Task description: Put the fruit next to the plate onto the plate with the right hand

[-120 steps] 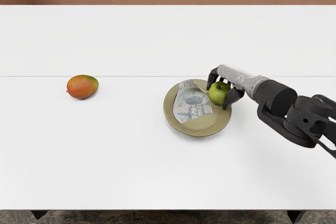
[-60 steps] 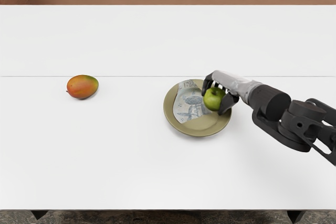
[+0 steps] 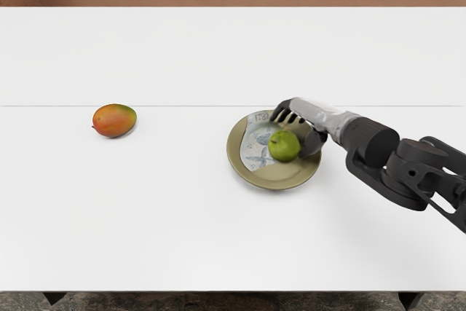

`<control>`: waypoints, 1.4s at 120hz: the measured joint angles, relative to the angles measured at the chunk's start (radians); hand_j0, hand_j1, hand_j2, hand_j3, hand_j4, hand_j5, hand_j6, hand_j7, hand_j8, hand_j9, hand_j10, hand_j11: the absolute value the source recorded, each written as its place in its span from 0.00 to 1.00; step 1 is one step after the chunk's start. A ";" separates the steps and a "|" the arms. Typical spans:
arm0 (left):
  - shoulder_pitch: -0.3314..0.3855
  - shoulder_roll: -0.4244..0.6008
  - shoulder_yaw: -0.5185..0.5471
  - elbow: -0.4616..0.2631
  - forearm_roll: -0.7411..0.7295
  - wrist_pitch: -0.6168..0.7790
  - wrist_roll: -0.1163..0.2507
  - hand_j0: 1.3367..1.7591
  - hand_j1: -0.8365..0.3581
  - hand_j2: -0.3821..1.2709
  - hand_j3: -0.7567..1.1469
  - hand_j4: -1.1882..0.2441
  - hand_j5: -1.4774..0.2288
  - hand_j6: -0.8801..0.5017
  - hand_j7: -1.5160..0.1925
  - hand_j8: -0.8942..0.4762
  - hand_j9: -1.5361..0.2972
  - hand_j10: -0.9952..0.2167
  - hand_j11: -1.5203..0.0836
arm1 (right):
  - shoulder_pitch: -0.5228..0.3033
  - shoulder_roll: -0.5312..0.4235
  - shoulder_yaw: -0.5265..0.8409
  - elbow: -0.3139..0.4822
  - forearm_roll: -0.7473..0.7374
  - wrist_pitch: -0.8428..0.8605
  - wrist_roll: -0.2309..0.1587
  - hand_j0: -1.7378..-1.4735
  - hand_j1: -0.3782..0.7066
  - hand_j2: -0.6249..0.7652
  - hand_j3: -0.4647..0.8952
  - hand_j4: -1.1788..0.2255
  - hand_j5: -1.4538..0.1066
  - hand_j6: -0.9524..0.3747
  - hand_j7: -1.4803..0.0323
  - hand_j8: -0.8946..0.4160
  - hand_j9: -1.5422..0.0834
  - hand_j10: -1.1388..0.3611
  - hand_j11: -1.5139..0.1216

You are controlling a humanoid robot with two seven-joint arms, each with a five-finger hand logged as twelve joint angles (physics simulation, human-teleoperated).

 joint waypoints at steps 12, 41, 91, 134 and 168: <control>0.000 0.000 0.000 0.000 0.000 0.000 0.000 0.76 0.99 0.23 0.40 0.83 0.87 0.64 0.89 0.65 0.84 0.82 0.95 | -0.003 -0.007 0.010 0.001 0.012 0.016 0.000 0.30 0.43 0.42 0.34 0.57 0.61 0.44 0.65 0.41 0.64 0.51 0.62; 0.000 0.000 0.000 0.000 0.000 0.000 0.000 0.76 0.99 0.23 0.40 0.83 0.87 0.64 0.89 0.65 0.84 0.82 0.95 | 0.005 -0.119 0.082 0.003 0.214 0.145 0.000 0.30 0.41 0.41 0.34 0.59 0.64 0.45 0.68 0.42 0.67 0.52 0.65; 0.000 0.000 0.000 0.000 0.000 0.000 0.000 0.76 0.99 0.23 0.40 0.83 0.87 0.64 0.89 0.65 0.84 0.82 0.95 | 0.006 -0.252 0.390 -0.051 0.551 0.431 0.000 0.30 0.40 0.40 0.34 0.60 0.65 0.46 0.69 0.42 0.68 0.53 0.66; 0.000 0.000 0.000 0.000 0.000 0.000 0.000 0.76 0.99 0.23 0.40 0.83 0.87 0.64 0.89 0.65 0.84 0.82 0.95 | 0.009 -0.314 0.452 -0.095 0.735 0.440 0.000 0.30 0.38 0.40 0.34 0.61 0.66 0.47 0.70 0.43 0.69 0.54 0.67; -0.001 0.000 -0.001 -0.004 0.000 0.000 0.000 0.76 0.99 0.23 0.40 0.83 0.87 0.64 0.89 0.65 0.84 0.82 0.95 | 0.005 -0.313 0.451 -0.096 0.757 0.440 0.000 0.30 0.13 0.44 0.34 0.77 0.86 0.65 0.90 0.61 0.88 0.70 0.85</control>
